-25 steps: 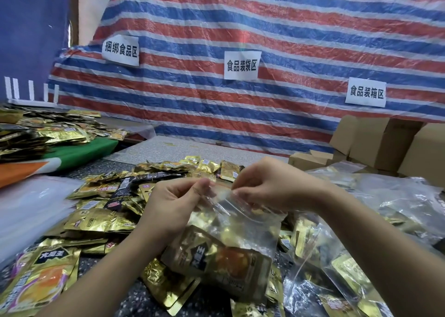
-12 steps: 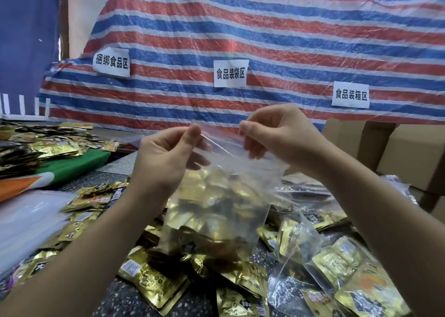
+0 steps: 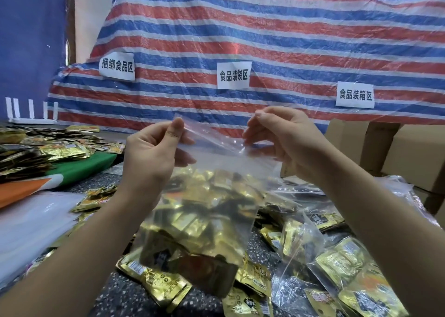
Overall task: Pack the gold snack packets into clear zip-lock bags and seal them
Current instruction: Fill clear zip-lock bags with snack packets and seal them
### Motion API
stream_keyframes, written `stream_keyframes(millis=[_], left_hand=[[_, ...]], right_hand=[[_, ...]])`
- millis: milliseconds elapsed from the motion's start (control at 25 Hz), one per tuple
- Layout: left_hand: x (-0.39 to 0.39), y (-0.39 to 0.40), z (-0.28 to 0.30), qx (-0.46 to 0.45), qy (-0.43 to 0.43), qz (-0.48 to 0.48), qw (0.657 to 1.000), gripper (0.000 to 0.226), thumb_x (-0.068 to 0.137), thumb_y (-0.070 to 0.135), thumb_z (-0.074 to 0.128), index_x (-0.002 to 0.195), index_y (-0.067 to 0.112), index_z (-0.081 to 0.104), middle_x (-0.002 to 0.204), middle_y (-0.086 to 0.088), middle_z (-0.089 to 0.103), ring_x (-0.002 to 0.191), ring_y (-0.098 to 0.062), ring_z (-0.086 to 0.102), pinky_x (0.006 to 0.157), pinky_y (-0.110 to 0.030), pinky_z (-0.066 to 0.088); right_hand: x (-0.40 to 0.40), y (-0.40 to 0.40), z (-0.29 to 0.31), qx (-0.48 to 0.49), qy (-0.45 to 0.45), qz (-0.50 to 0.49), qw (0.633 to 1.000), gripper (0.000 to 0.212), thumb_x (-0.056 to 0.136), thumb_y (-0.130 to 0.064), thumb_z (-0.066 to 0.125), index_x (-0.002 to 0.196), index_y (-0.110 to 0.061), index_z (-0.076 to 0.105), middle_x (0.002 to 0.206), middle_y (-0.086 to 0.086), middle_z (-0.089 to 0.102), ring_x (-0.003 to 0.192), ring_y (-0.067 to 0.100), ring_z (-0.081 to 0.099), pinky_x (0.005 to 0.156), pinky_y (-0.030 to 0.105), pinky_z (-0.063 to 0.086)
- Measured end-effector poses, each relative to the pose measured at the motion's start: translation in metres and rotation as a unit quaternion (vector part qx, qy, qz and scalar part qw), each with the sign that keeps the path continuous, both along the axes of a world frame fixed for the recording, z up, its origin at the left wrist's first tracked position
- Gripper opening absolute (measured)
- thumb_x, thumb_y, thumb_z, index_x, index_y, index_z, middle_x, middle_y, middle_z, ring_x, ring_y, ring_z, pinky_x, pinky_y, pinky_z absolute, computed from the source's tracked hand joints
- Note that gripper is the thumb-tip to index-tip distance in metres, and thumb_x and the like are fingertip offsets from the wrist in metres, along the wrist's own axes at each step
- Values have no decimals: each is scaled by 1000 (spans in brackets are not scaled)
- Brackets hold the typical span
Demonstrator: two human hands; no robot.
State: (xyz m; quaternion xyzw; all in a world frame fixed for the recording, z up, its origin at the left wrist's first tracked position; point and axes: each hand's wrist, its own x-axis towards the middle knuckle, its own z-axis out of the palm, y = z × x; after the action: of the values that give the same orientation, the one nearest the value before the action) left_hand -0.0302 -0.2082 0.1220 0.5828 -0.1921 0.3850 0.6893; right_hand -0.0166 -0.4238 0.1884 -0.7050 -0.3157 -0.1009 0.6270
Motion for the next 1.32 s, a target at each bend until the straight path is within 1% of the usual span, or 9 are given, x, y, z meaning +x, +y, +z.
stream_keyframes(millis=[120, 320, 480, 560, 680, 760, 1080, 1240, 1320], left_hand=[[3, 4, -20, 15, 27, 4, 1000, 25, 90, 41, 60, 77, 24, 73, 78, -4, 72, 54, -18, 66, 51, -34, 58], [17, 13, -46, -31, 56, -3, 998, 26, 90, 40, 59, 74, 26, 74, 73, -3, 72, 51, -15, 65, 50, -25, 54], [27, 16, -67, -65, 106, -16, 992, 25, 85, 45, 60, 76, 27, 76, 71, -4, 73, 52, -15, 67, 48, -25, 53], [31, 18, -72, -93, 127, -29, 987, 24, 83, 45, 61, 76, 27, 77, 72, -3, 74, 52, -14, 67, 48, -25, 54], [37, 17, -75, -102, 146, -49, 983, 24, 83, 43, 61, 76, 27, 77, 75, -6, 75, 53, -14, 68, 47, -24, 52], [38, 17, -77, -91, 154, -60, 982, 24, 83, 41, 61, 75, 25, 77, 78, -7, 75, 56, -15, 69, 48, -22, 52], [37, 19, -80, -59, 179, -84, 979, 24, 79, 39, 63, 72, 22, 78, 74, -4, 74, 56, -9, 65, 49, -18, 50], [36, 19, -79, -60, 180, -107, 976, 19, 76, 36, 65, 71, 24, 78, 70, -2, 73, 55, -8, 63, 49, -17, 49], [36, 18, -78, -57, 173, -123, 976, 15, 74, 34, 67, 72, 25, 78, 70, -3, 73, 56, -8, 62, 49, -17, 49]], right_hand=[[11, -3, -24, -47, 78, -57, 994, 26, 104, -16, 47, 88, -2, 63, 79, 10, 69, 69, 17, 68, 64, 30, 59], [31, 0, -93, -354, 83, -147, 920, 32, 105, -28, 46, 93, -6, 65, 84, 6, 68, 65, 10, 60, 60, 21, 51], [39, -1, -122, -396, 117, -118, 903, 36, 106, -31, 42, 91, -8, 66, 82, 4, 68, 65, 10, 60, 61, 24, 49], [40, -6, -127, -522, 77, -90, 845, 28, 100, -37, 52, 97, -12, 65, 87, -1, 66, 68, 6, 58, 61, 20, 49], [39, -8, -134, -681, 113, -33, 722, 59, 84, -64, 64, 123, -19, 58, 105, -6, 60, 93, 11, 59, 80, 26, 52], [39, -6, -137, -696, 153, -23, 701, 73, 77, -69, 68, 132, -22, 53, 111, -9, 56, 99, 12, 57, 81, 28, 48], [46, -17, -143, -598, 180, -52, 780, 37, 77, -51, 79, 97, -27, 59, 92, -10, 65, 80, 8, 65, 52, 20, 51], [55, -35, -130, -471, 191, -148, 849, 30, 85, -42, 74, 104, -23, 62, 95, -1, 72, 78, 13, 72, 65, 27, 60], [61, -38, -122, -310, 187, -184, 914, 27, 91, -33, 68, 112, -17, 63, 94, 5, 73, 72, 15, 74, 65, 30, 61]])
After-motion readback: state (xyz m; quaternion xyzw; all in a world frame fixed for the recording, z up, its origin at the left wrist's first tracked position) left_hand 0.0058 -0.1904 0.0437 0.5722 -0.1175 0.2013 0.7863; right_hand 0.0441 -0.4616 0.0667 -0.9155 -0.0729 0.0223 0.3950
